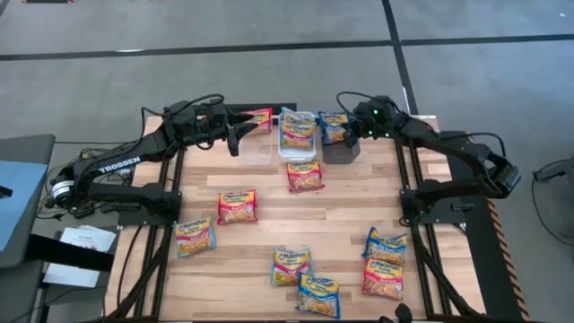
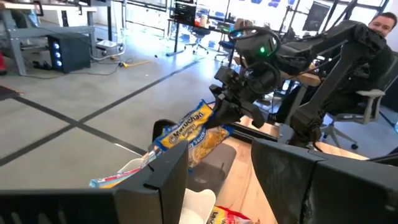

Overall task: Sort Maruchan noodles
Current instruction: Put the blue noodle pack into the black bin

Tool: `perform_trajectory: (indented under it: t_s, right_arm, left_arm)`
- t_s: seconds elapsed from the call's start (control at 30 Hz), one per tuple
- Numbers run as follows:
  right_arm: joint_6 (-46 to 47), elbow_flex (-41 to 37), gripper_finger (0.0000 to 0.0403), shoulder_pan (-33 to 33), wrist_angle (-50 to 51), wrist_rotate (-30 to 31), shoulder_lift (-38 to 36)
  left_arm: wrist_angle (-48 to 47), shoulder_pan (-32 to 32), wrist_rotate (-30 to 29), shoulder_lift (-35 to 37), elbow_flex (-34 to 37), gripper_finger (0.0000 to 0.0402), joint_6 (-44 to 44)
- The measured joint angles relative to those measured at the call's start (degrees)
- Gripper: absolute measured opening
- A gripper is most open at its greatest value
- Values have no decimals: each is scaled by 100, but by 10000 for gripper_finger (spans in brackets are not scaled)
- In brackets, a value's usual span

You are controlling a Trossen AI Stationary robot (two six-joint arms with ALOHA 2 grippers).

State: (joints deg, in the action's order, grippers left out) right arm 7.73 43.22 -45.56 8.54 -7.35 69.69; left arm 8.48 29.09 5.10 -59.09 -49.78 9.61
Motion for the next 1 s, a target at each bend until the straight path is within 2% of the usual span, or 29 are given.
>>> perform_trajectory:
  t_s: [0.33,0.67,0.8,1.0]
  right_arm:
    - [127,-408,27,-33,-360,174,0]
    - [299,-406,27,36,-581,367,2]
    - [254,-406,27,143,-564,636,2]
    - [251,-406,31,123,-564,645,2]
  left_arm:
    - [-3,-1,2,0,0,165,2]
    - [-2,-1,51,0,0,165,87]
    - [-3,-1,204,0,0,165,237]
    - [-1,-3,209,0,0,165,214]
